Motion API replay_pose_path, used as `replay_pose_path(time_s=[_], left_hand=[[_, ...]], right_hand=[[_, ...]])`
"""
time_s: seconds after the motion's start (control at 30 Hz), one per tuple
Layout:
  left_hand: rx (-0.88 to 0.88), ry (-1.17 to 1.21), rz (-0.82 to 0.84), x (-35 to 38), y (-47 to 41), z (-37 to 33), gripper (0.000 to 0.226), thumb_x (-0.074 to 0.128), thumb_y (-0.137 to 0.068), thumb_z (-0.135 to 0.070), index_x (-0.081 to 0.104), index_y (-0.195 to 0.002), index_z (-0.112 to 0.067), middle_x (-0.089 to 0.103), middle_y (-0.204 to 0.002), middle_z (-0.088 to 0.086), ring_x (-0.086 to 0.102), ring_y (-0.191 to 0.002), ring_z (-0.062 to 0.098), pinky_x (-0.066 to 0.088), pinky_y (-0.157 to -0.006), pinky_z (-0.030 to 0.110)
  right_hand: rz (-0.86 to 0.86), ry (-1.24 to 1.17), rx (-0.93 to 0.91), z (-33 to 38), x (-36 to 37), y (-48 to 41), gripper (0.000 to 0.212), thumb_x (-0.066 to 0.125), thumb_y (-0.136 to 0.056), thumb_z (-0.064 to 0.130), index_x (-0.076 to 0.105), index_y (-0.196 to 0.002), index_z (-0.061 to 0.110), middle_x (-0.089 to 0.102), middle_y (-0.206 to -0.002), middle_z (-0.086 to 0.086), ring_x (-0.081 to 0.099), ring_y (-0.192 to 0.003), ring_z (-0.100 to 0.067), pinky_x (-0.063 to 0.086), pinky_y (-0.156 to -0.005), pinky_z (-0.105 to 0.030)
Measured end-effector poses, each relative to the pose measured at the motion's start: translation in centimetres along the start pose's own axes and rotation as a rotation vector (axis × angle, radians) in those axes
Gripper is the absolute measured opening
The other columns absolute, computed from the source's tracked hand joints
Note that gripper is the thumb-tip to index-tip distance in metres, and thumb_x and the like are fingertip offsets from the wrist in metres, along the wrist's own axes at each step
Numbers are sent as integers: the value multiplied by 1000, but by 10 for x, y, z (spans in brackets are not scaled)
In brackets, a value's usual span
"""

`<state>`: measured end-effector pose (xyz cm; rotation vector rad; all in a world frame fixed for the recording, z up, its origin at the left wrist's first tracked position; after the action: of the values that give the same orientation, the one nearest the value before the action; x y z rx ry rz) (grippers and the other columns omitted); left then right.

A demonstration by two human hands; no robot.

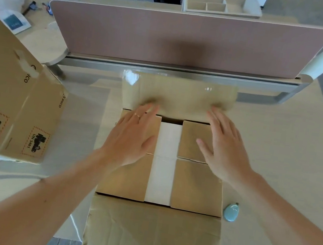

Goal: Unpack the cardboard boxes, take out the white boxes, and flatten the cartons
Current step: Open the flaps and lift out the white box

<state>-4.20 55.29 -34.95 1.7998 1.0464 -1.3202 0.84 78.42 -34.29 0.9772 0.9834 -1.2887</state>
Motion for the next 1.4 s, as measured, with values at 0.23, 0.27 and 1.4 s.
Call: replay_pose_path(time_s=[0.23,0.27,1.4], left_hand=[[-142,-35,107,20,-29,23,50,37,-108,-43,33,-157,-36,37,-160,-5,25,-150,24,34,-114,56],[-151,-49,98,20,-30,25,48,35,-108,-43,35,-155,-35,42,-157,-3,30,-147,26,38,-109,54],[-236,-210,525,-49,70,74,52,60,-96,-40,41,-144,-33,53,-138,-7,58,-117,20,52,-92,37]], right_hand=[[185,1,135,-11,48,-26,61,26,-111,42,12,-165,18,9,-172,4,-4,-160,-20,2,-130,-46],[174,-3,126,-12,49,-27,59,25,-111,40,15,-164,18,13,-171,4,-2,-160,-20,1,-130,-47],[404,560,-117,-30,-33,61,55,55,-94,58,46,-139,28,48,-138,5,45,-132,-21,32,-109,-39]])
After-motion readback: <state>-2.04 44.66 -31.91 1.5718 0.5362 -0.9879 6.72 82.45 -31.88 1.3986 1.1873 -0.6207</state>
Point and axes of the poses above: each hand's wrist, its own y-axis away from the middle knuckle, its own x-axis out of the palm, z = x × y, the point moved 8 cm from there along -y, towards the middle knuckle
